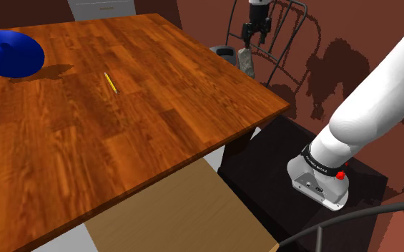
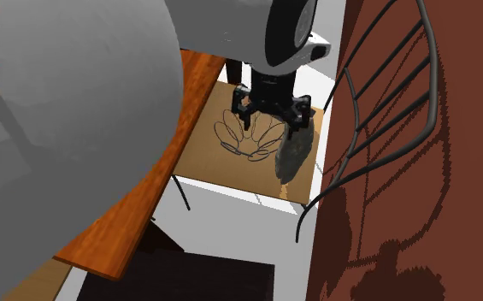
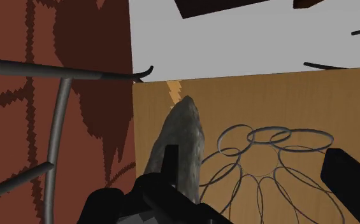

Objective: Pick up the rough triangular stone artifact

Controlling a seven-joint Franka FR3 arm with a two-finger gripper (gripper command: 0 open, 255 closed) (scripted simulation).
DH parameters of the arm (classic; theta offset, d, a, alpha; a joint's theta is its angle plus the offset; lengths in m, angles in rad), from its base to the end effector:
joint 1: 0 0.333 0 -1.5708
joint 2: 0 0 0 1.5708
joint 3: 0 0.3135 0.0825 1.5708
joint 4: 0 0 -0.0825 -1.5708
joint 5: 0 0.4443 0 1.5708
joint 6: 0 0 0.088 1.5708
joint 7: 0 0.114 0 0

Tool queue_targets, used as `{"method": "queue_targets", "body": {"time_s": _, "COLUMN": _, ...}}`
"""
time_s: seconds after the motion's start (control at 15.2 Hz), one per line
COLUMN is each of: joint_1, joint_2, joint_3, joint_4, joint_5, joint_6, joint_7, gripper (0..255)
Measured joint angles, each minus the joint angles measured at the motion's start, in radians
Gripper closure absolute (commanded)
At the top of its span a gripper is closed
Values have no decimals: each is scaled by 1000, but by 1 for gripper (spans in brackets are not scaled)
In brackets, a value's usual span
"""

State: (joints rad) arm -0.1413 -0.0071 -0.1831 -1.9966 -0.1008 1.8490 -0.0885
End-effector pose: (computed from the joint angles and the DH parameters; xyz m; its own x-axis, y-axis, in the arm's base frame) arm 0.5575 -0.1967 0.4169 0.9677 -0.2034 -0.1489 -0.1936 -0.9780 0.0778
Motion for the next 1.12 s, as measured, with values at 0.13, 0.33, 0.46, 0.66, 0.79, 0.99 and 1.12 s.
{"method": "queue_targets", "body": {"time_s": 0.13, "joint_1": -15, "joint_2": 74, "joint_3": -14, "joint_4": 69, "joint_5": 14, "joint_6": 6, "joint_7": -1, "gripper": 0}}
{"method": "queue_targets", "body": {"time_s": 0.33, "joint_1": -39, "joint_2": 181, "joint_3": -33, "joint_4": 173, "joint_5": 37, "joint_6": 9, "joint_7": -4, "gripper": 0}}
{"method": "queue_targets", "body": {"time_s": 0.46, "joint_1": -47, "joint_2": 213, "joint_3": -37, "joint_4": 191, "joint_5": 44, "joint_6": 24, "joint_7": -5, "gripper": 0}}
{"method": "queue_targets", "body": {"time_s": 0.66, "joint_1": -49, "joint_2": 232, "joint_3": -38, "joint_4": 178, "joint_5": 48, "joint_6": 56, "joint_7": -4, "gripper": 0}}
{"method": "queue_targets", "body": {"time_s": 0.79, "joint_1": -51, "joint_2": 247, "joint_3": -37, "joint_4": 167, "joint_5": 50, "joint_6": 81, "joint_7": -4, "gripper": 0}}
{"method": "queue_targets", "body": {"time_s": 0.99, "joint_1": -50, "joint_2": 253, "joint_3": -37, "joint_4": 156, "joint_5": 51, "joint_6": 98, "joint_7": -3, "gripper": 255}}
{"method": "queue_targets", "body": {"time_s": 1.12, "joint_1": -50, "joint_2": 253, "joint_3": -37, "joint_4": 156, "joint_5": 51, "joint_6": 101, "joint_7": -2, "gripper": 255}}
